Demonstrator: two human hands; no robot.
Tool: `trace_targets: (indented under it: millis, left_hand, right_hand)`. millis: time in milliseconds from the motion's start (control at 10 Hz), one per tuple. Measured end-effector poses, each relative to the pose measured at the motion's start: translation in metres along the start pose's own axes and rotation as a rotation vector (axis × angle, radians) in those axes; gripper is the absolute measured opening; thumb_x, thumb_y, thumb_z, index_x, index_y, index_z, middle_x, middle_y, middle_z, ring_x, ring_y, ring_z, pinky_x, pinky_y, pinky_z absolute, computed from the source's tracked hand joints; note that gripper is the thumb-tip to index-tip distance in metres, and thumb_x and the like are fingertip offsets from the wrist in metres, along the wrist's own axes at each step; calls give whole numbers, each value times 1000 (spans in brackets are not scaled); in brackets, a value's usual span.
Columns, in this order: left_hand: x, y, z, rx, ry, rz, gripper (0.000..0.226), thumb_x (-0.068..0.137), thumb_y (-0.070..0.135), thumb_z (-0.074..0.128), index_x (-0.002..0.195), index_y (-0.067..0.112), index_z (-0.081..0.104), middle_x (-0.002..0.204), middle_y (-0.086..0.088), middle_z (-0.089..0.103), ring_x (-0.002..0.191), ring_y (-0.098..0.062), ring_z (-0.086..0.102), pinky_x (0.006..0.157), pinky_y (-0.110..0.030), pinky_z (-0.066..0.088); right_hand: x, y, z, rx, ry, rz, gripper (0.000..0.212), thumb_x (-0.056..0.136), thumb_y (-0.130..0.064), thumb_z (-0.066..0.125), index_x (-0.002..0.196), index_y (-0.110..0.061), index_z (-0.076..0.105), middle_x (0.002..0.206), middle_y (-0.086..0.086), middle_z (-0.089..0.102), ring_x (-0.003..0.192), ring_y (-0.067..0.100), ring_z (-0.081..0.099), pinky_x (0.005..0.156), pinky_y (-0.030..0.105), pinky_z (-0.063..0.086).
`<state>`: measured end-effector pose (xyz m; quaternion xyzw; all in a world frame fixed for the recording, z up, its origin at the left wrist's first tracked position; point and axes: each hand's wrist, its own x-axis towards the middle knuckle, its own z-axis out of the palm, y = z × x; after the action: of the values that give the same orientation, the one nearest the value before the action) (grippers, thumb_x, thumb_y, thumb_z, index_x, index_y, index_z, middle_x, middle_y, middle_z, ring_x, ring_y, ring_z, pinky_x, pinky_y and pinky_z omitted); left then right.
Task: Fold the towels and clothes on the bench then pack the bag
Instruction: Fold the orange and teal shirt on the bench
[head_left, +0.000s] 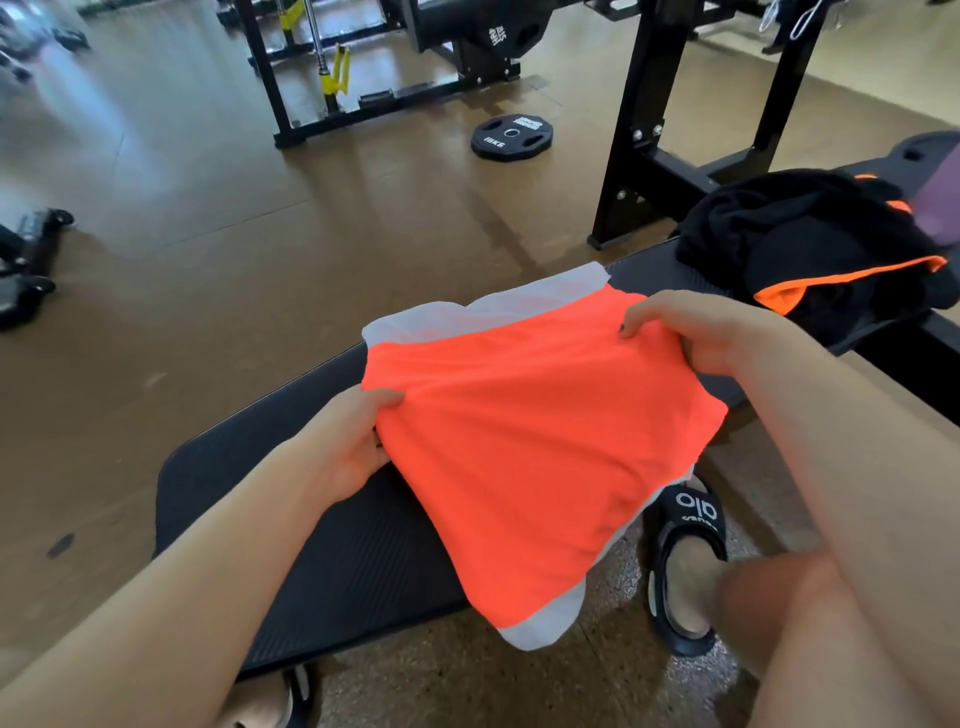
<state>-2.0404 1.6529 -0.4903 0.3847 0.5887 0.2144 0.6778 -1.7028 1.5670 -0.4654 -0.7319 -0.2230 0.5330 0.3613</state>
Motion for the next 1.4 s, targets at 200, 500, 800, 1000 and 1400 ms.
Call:
trace_targets:
  millis: [200, 500, 800, 1000, 1400]
  left_hand:
    - [-5, 14, -11, 27, 17, 67, 30, 102, 14, 53, 129, 3, 61, 123, -16, 70, 98, -24, 68, 84, -39, 56]
    - [-44, 105, -37, 134, 56, 332, 17, 101, 15, 54, 113, 5, 61, 101, -9, 63, 82, -17, 61, 82, -35, 51]
    - [-57, 186, -103, 107, 229, 644, 43, 78, 28, 68, 116, 7, 65, 108, -8, 72, 94, -20, 70, 85, -39, 54]
    - [-68, 66, -124, 330, 237, 490, 26, 95, 26, 66, 117, 12, 60, 110, -2, 70, 98, -18, 66, 87, -35, 52]
    - [-75, -92, -152, 347, 177, 194, 9, 101, 25, 61, 102, 17, 66, 101, -4, 75, 99, -25, 70, 101, -54, 51]
  right_hand:
    - [-9, -9, 4, 92, 7, -132, 39, 79, -3, 67, 118, 0, 68, 106, 18, 73, 95, 32, 71, 89, 43, 58]
    - [-54, -69, 23, 110, -143, -252, 32, 87, 3, 53, 112, 0, 71, 95, 10, 72, 78, 20, 71, 66, 28, 60]
    - [-68, -166, 74, 184, 29, -564, 29, 53, -8, 71, 79, -17, 65, 90, 2, 61, 89, 19, 57, 76, 34, 40]
    - [-46, -54, 103, 26, 68, -472, 56, 52, 1, 69, 109, -2, 67, 99, 10, 71, 91, 23, 65, 84, 37, 50]
    - [-52, 67, 113, -283, 43, -306, 36, 79, -5, 76, 112, -12, 65, 97, -4, 72, 84, 9, 65, 78, 28, 53]
